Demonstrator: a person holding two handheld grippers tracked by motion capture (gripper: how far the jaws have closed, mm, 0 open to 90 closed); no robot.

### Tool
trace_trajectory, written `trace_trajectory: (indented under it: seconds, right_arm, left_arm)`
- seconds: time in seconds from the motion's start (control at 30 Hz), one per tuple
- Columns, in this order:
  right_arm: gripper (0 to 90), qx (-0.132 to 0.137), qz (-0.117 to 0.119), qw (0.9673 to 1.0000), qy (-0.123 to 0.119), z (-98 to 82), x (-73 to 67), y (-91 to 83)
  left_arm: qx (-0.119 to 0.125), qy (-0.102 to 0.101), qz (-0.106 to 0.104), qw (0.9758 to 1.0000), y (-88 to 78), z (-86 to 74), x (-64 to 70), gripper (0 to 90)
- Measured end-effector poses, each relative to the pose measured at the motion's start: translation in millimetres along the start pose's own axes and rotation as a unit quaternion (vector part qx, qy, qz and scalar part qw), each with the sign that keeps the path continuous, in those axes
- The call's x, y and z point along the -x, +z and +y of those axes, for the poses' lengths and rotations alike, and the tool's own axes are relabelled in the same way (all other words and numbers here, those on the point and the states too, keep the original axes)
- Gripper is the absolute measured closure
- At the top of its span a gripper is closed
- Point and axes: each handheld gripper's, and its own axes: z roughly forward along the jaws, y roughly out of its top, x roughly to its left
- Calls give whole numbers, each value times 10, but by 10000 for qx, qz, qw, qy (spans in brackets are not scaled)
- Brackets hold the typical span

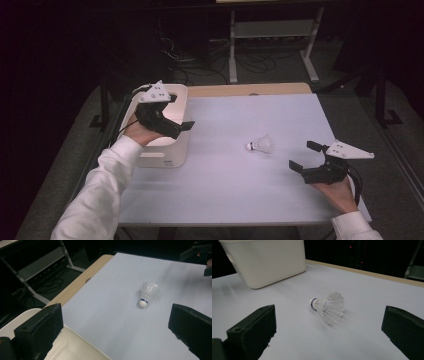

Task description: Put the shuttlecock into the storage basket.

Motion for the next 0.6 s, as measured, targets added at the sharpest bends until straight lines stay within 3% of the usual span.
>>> trace_trajectory:
  seconds: [0.6]
  right_arm:
    - [0, -15, 17, 10000, 19, -4, -4, -8]
  left_arm:
    - [-494, 203, -344, 9980, 295, 90, 40, 0]
